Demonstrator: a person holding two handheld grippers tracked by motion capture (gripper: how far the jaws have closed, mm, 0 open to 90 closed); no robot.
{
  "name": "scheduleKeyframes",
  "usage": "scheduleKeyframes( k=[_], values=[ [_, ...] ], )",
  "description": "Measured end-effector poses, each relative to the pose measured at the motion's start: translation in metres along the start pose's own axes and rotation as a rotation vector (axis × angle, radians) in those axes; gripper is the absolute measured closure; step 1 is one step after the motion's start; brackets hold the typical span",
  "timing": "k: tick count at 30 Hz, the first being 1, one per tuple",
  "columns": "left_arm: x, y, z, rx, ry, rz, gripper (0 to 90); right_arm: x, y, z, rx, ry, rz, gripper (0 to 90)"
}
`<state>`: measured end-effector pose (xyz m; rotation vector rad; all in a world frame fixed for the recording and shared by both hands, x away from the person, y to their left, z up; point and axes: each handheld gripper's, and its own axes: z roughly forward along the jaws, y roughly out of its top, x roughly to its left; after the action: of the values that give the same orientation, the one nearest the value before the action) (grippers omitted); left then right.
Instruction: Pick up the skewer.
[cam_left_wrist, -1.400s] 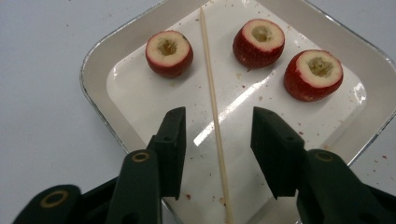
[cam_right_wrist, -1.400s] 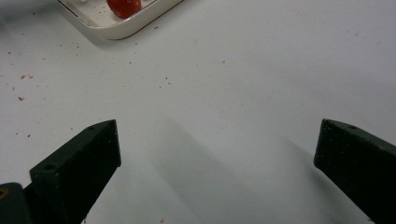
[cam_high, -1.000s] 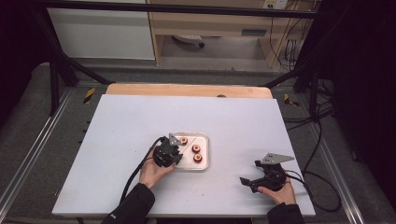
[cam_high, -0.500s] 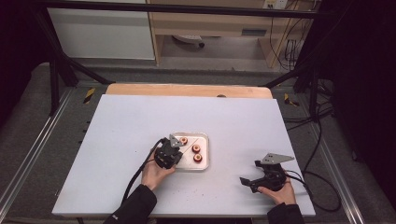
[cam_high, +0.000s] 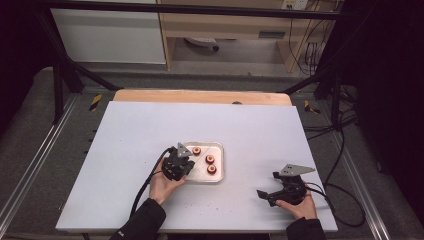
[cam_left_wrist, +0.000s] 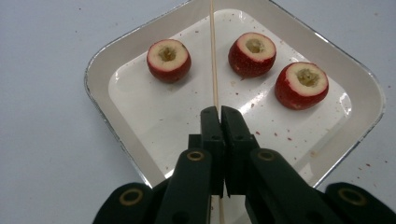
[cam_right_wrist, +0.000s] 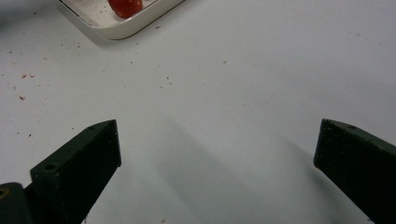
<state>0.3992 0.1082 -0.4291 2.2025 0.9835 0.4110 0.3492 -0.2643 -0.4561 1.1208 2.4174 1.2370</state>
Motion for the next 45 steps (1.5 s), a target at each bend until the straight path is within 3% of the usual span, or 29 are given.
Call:
scheduleKeyframes(
  k=[8, 23, 36, 45],
  values=[
    [0.001, 0.000, -0.016, -0.008, -0.024, 0.028, 88.6, 0.003, 0.003, 0.000, 0.002, -0.006, -0.016, 1.1],
    [-0.005, -0.001, -0.036, -0.001, -0.064, 0.090, 88.6, 0.016, 0.017, 0.002, 0.021, -0.034, -0.100, 0.8],
    [-0.024, 0.007, -0.036, 0.024, -0.117, 0.168, 88.6, 0.036, 0.030, 0.009, 0.061, -0.086, -0.268, 4.3],
    [-0.042, 0.019, -0.033, 0.039, -0.143, 0.224, 88.6, 0.046, 0.038, 0.011, 0.079, -0.093, -0.328, 4.6]
  ],
)
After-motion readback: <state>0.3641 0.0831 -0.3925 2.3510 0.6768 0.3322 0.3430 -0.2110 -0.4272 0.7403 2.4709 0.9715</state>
